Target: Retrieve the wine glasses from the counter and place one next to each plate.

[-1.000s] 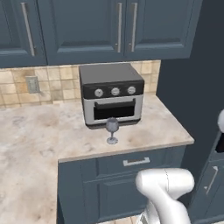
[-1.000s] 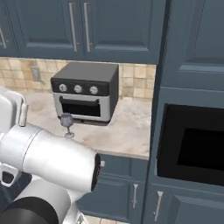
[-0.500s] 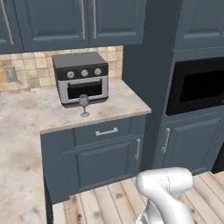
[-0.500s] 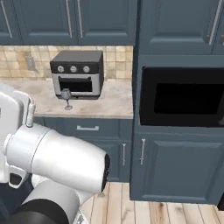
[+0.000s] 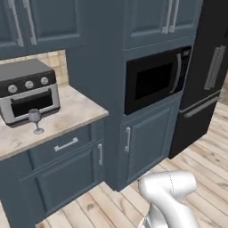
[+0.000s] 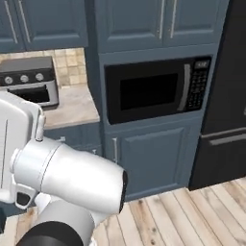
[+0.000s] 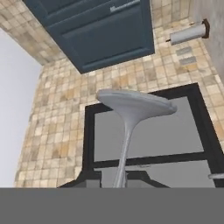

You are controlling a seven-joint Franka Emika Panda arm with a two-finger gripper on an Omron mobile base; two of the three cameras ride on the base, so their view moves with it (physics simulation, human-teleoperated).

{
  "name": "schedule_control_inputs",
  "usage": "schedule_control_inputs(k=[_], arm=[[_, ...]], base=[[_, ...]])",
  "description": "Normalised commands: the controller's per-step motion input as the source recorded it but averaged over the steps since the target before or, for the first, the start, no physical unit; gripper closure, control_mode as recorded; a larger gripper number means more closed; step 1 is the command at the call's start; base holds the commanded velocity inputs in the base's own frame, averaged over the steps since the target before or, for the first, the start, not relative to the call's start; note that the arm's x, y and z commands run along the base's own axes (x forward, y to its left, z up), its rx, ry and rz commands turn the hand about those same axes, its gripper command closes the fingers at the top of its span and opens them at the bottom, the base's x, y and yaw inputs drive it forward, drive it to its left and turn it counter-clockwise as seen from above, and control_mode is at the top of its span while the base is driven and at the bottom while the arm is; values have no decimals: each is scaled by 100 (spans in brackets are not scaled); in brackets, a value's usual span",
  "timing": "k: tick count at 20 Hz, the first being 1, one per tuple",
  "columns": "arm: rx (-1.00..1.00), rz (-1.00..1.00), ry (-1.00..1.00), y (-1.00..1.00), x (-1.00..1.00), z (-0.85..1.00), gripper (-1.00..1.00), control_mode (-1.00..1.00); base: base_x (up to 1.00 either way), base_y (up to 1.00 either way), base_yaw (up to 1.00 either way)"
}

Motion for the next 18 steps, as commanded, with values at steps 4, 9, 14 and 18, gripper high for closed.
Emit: schedule_control_inputs(k=[4, 9, 14, 18], arm=[[0, 0, 0, 0, 0, 0, 100, 100], [0, 0, 0, 0, 0, 0, 100, 100], [0, 0, 0, 0, 0, 0, 100, 100], [0, 0, 0, 0, 0, 0, 100, 100]], base=[[-6, 3, -86], [0, 0, -100], [0, 0, -100], [0, 0, -100]])
